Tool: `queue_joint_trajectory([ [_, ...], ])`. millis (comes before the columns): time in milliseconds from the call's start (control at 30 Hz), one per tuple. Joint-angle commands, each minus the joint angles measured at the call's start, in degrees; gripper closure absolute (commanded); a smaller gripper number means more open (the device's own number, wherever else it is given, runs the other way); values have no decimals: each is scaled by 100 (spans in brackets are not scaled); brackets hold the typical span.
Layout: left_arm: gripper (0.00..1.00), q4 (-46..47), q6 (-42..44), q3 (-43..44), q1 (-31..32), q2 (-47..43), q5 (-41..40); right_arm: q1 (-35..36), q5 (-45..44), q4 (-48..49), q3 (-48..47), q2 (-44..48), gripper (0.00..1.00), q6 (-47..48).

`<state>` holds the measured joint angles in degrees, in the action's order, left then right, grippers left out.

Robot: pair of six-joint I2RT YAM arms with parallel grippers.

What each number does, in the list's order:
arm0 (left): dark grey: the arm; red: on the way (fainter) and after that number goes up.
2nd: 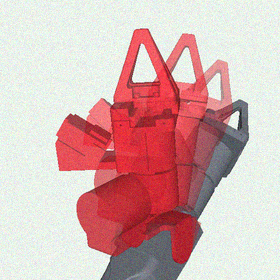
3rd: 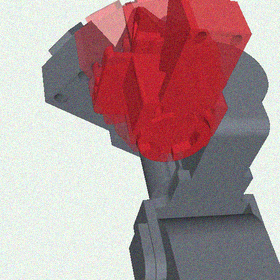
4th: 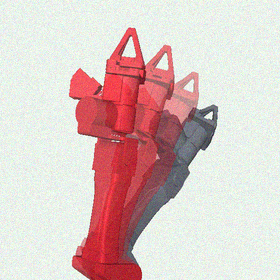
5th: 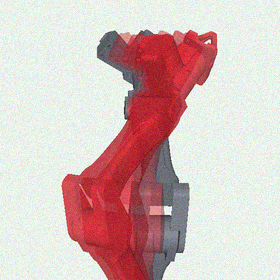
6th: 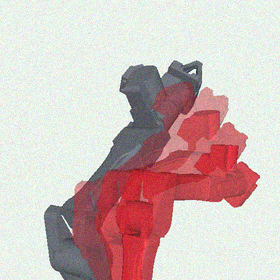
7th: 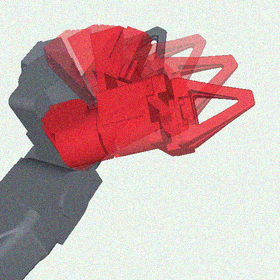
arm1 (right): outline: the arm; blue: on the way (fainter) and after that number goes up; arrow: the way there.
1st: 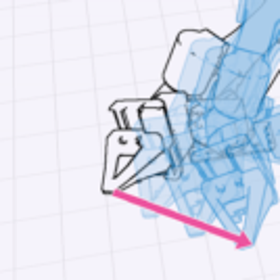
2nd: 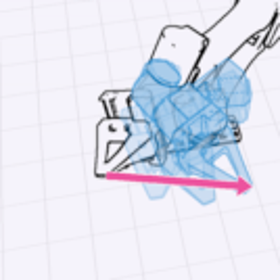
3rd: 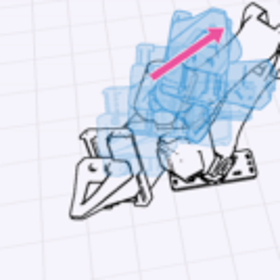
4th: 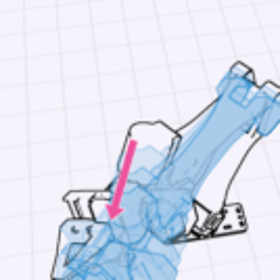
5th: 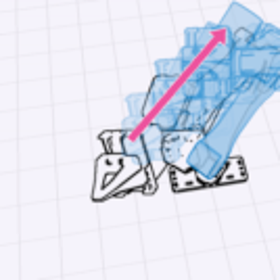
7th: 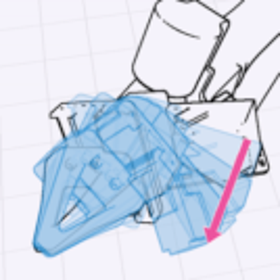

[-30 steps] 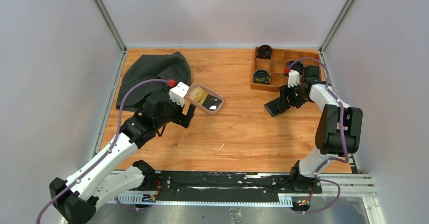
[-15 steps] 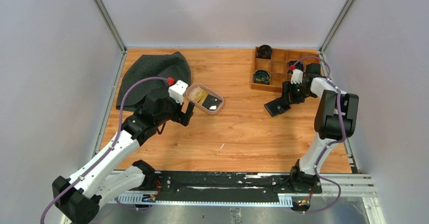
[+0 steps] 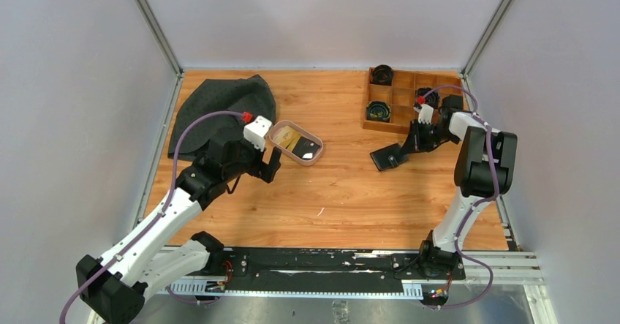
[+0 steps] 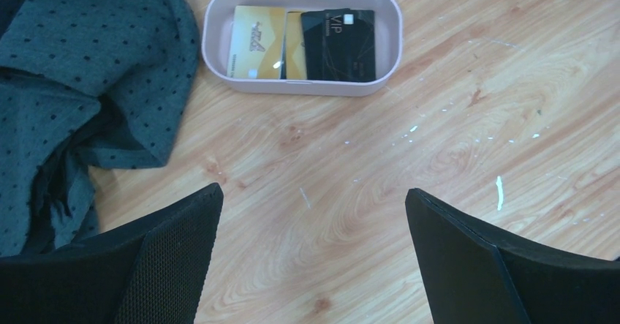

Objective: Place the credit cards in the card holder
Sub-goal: Move the card holder to the center of the board.

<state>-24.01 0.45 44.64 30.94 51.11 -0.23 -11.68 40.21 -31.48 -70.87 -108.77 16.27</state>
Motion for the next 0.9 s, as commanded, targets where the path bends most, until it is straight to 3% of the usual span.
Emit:
queue_joint_trajectory([
  [0,0,274,19,-53,-37,-75,780,81,641,-527,77,-111,93,372],
  [133,0,580,11,-216,-30,-114,1986,533,934,-721,132,50,99,668],
  [233,0,704,-162,-263,108,-68,2275,1065,966,-840,169,166,100,874],
  [367,0,882,-831,-319,384,-34,2338,1874,991,-1147,173,236,100,1313],
  [467,0,1688,-1801,-905,588,-217,2433,2419,963,-1422,172,283,100,1730],
  [600,0,2355,-2215,-1659,1463,-617,1539,2900,918,-1723,96,315,98,2162],
  [700,0,2382,-2264,-1870,1882,-661,821,2952,885,-1940,3,357,82,2428],
  [767,0,2613,-2419,-1973,1998,-584,647,2947,687,-2012,-14,564,66,2593],
  [800,0,2680,-2505,-1998,2023,-531,582,2956,569,-2000,2,724,52,2661],
  [867,0,2749,-2696,-1996,2036,-380,425,2955,385,-1918,144,1150,43,2791],
])
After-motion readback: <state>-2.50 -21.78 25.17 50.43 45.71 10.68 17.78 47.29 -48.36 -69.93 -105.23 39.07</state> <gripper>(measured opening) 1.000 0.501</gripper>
